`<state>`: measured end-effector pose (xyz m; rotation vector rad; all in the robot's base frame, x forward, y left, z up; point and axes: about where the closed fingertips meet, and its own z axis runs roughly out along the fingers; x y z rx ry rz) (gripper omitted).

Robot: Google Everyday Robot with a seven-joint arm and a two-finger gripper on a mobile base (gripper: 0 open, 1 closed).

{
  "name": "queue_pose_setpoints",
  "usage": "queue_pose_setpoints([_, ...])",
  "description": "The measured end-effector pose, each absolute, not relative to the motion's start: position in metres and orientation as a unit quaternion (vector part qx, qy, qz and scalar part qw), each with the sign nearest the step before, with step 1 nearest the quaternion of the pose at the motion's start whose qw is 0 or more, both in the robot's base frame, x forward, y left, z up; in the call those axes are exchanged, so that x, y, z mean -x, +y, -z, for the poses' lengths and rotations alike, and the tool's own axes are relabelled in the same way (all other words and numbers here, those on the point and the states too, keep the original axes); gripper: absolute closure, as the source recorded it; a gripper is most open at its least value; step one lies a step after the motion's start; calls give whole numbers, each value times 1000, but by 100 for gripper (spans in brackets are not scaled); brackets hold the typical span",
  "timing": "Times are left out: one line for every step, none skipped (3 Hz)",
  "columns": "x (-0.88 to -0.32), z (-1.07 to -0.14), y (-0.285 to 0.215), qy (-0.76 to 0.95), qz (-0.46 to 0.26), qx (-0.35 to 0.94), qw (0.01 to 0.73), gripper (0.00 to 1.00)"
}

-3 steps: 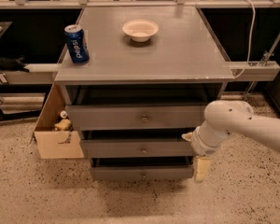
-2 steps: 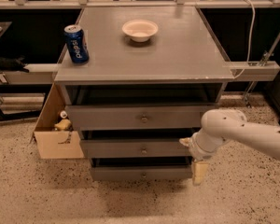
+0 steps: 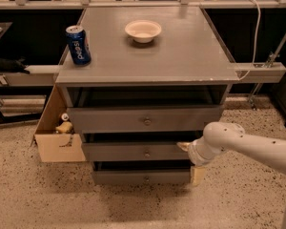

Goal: Open middle drawer

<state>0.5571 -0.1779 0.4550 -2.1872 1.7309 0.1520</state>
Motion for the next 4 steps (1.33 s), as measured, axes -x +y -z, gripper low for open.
queue_pose_setpoints([-575, -444, -171, 608, -44, 770, 190, 0])
queue_pose_setpoints([-595, -432, -167, 623, -32, 756, 199, 0])
queue_pose_setpoints([-614, -418, -164, 645, -28, 736, 205, 0])
queue_pose_setpoints([-634, -398, -159, 666, -34, 717, 202, 2])
